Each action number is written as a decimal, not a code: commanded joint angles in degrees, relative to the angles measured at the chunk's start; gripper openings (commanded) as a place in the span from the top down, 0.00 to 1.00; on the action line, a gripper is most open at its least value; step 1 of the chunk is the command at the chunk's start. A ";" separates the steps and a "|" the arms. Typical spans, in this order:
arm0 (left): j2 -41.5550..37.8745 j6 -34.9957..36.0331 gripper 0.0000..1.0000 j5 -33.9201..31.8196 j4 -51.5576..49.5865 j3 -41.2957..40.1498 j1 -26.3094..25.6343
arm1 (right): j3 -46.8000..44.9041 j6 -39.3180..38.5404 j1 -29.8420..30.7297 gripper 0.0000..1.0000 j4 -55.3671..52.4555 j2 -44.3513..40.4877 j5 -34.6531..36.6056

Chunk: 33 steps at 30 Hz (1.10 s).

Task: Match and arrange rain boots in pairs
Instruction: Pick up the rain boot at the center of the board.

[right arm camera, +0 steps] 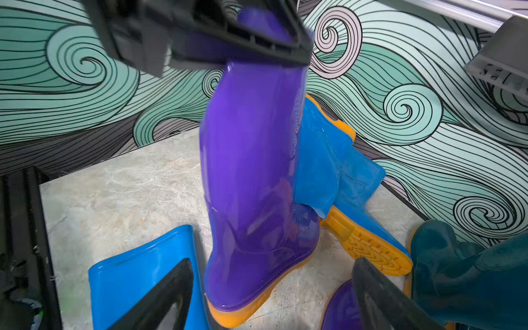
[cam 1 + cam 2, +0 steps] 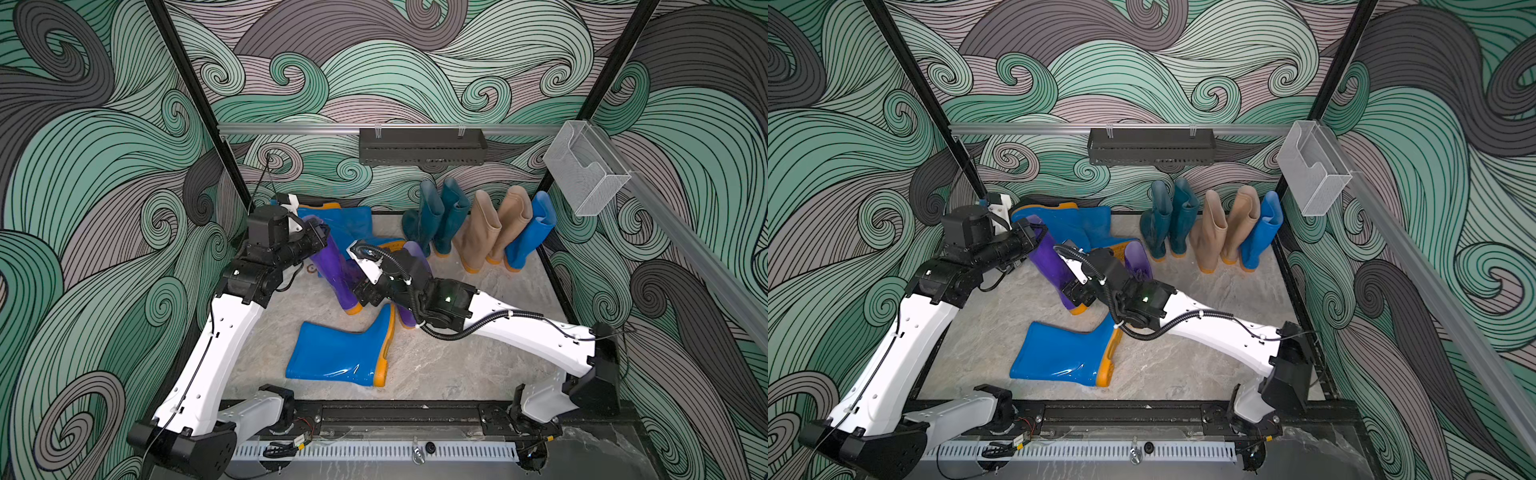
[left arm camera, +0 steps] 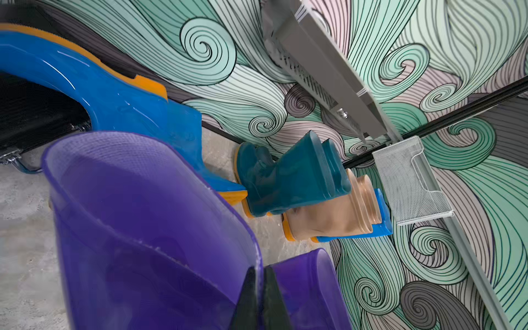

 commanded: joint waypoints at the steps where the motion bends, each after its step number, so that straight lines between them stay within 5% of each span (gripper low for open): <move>1: -0.74 -0.96 1.00 -2.17 6.28 5.61 -1.05 | 2.82 0.47 0.61 0.13 5.81 1.92 1.36; 8: -0.55 -0.81 1.00 -4.92 5.46 7.78 -2.09 | 3.14 0.71 3.30 0.12 11.60 5.52 2.39; 18: 1.12 -1.38 1.00 -5.16 5.26 11.33 -3.43 | 4.77 3.78 5.75 0.12 16.21 9.82 20.75; 25: 1.08 -2.39 1.00 -5.03 5.66 11.68 -3.54 | 0.26 1.49 5.61 0.18 27.26 10.47 24.85; 28: 1.38 -2.57 1.00 -4.81 5.83 12.03 -3.65 | -0.17 0.85 5.40 0.25 28.81 10.78 23.42; 33: 1.99 -3.17 1.00 -4.26 6.17 12.47 -3.75 | -0.19 1.37 5.40 0.52 28.61 10.62 20.37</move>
